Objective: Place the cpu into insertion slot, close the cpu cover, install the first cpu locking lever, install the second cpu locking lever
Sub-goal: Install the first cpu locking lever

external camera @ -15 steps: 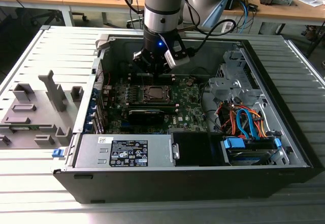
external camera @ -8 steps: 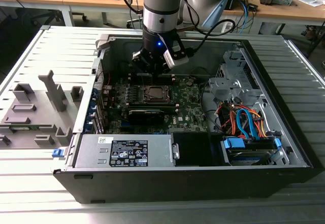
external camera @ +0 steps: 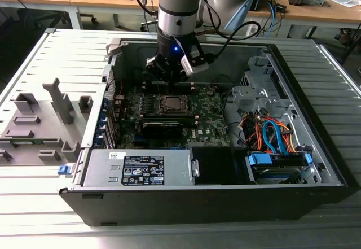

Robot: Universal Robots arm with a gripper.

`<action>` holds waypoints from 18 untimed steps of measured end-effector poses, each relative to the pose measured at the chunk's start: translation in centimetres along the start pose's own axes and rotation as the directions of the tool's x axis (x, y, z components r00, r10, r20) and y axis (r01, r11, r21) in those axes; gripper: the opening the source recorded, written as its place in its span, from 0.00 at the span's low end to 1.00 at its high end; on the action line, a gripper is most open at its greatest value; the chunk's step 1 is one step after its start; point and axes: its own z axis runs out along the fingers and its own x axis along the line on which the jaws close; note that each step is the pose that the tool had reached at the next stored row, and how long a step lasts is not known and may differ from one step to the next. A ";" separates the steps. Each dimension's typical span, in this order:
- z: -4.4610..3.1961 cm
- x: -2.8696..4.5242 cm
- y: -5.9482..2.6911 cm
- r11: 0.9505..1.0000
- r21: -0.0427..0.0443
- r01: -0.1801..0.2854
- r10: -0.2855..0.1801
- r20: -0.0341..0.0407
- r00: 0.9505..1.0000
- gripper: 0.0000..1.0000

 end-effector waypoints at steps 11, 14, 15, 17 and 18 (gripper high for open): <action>0.01 0.22 0.00 1.000 0.000 0.000 0.000 0.000 1.000 0.11; 0.01 0.28 0.00 1.000 0.000 0.000 0.000 0.000 1.000 0.11; 0.01 0.30 0.00 1.000 0.000 0.000 0.000 0.000 1.000 0.11; 0.01 0.35 0.01 1.000 0.000 0.000 0.000 0.000 1.000 0.11; 0.01 0.38 0.01 1.000 0.000 0.000 0.000 0.000 1.000 0.11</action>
